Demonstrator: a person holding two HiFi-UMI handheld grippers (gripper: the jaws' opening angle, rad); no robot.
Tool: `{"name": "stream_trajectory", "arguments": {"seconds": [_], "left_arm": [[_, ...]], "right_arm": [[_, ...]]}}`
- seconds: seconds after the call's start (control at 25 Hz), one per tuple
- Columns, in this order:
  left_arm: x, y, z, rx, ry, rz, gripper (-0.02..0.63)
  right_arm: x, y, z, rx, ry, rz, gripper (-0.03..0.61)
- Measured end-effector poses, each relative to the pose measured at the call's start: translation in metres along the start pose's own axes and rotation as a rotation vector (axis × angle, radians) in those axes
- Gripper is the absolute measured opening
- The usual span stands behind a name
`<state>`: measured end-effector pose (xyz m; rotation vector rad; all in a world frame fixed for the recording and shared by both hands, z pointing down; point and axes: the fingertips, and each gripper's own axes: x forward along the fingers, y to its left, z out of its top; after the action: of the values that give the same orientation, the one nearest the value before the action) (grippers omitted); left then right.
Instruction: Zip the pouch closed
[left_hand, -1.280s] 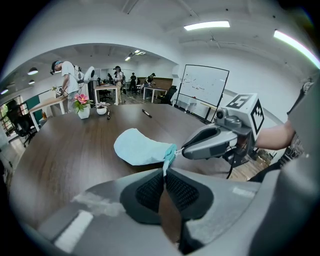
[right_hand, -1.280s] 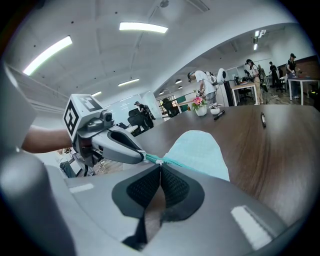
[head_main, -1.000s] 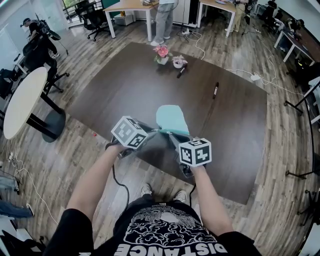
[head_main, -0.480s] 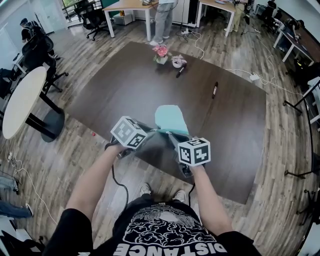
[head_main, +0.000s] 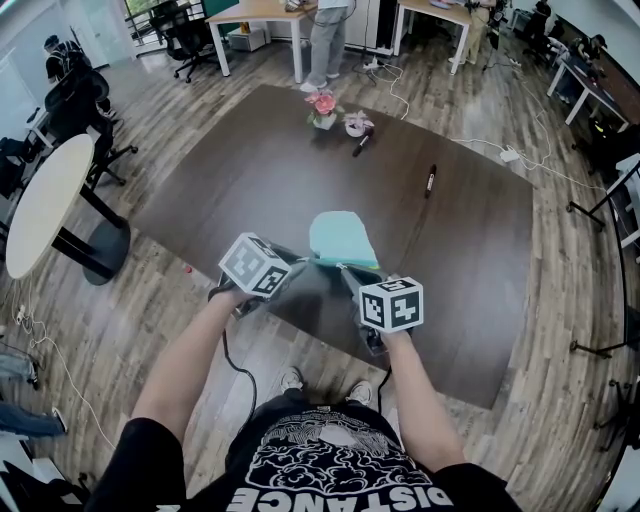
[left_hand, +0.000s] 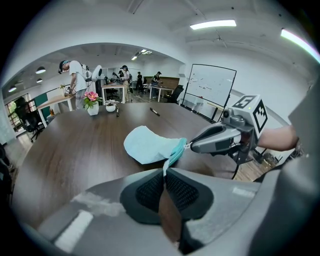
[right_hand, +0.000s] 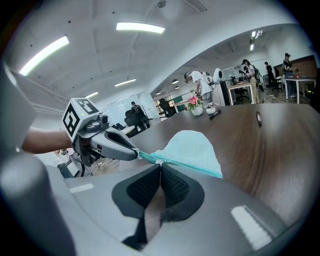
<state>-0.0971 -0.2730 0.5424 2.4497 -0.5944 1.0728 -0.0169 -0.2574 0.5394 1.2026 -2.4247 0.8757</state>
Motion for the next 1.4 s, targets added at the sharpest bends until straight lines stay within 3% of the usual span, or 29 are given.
{"name": "stream_trajectory", "arguments": {"seconds": [1.4], "left_arm": [[-0.007, 0.022, -0.014, -0.059, 0.001, 0.083, 0.021]], "right_arm": [[-0.010, -0.015, -0.004, 0.024, -0.002, -0.036, 0.006]]}}
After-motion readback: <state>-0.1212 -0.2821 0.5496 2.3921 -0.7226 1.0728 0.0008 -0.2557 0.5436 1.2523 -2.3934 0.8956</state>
